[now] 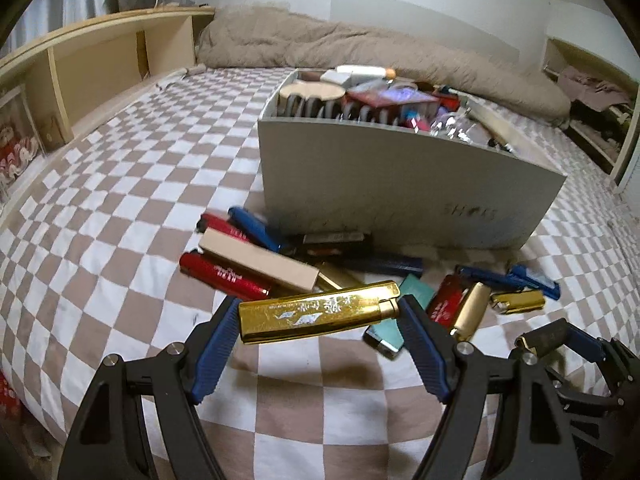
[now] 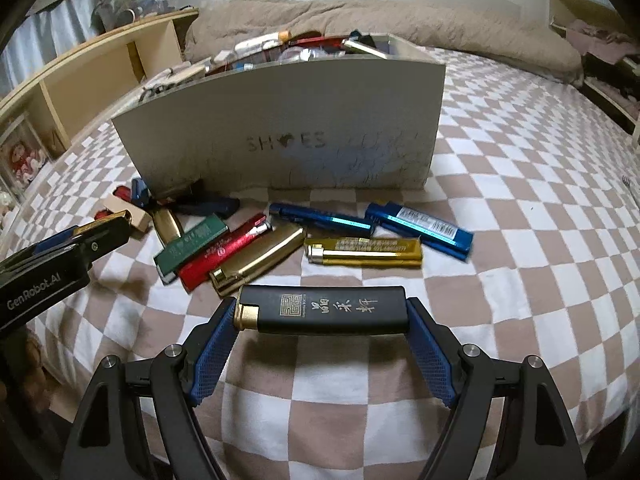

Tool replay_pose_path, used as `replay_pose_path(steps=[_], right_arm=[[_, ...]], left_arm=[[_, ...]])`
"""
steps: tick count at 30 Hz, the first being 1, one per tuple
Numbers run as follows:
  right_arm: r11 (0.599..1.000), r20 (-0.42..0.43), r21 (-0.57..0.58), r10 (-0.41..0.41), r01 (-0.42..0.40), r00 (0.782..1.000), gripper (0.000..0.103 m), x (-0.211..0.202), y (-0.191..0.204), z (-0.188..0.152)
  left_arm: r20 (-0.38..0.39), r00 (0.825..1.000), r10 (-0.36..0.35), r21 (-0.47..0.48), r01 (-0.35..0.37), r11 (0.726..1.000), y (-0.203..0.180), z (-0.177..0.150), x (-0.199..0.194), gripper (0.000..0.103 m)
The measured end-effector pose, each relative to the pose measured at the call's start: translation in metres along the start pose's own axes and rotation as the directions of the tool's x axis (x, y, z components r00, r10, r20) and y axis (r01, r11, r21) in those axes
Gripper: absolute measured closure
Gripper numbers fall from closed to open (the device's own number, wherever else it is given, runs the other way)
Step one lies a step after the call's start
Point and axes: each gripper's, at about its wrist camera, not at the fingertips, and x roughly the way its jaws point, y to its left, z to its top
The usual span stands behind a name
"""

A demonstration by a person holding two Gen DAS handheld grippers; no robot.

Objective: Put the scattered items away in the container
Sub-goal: 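Lift both held lighters and carry them over the open white box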

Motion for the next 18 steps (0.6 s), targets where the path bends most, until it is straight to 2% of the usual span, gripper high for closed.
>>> replay_pose_path(steps=[8, 18], right_arm=[[1.0, 0.076, 0.004, 0.015, -0.015, 0.997, 0.021, -0.035, -0.015, 0.013], [1.0, 0.165, 0.018, -0.003, 0.0, 0.986, 0.021, -0.068, -0.034, 0.04]], left_arm=[[0.054, 0.998, -0.025, 0.02, 0.024, 1.0, -0.008, 0.012, -0.023, 0.024], [0.122, 0.99, -0.075, 0.022, 0.073, 0.997, -0.013, 0.038, -0.043, 0.024]])
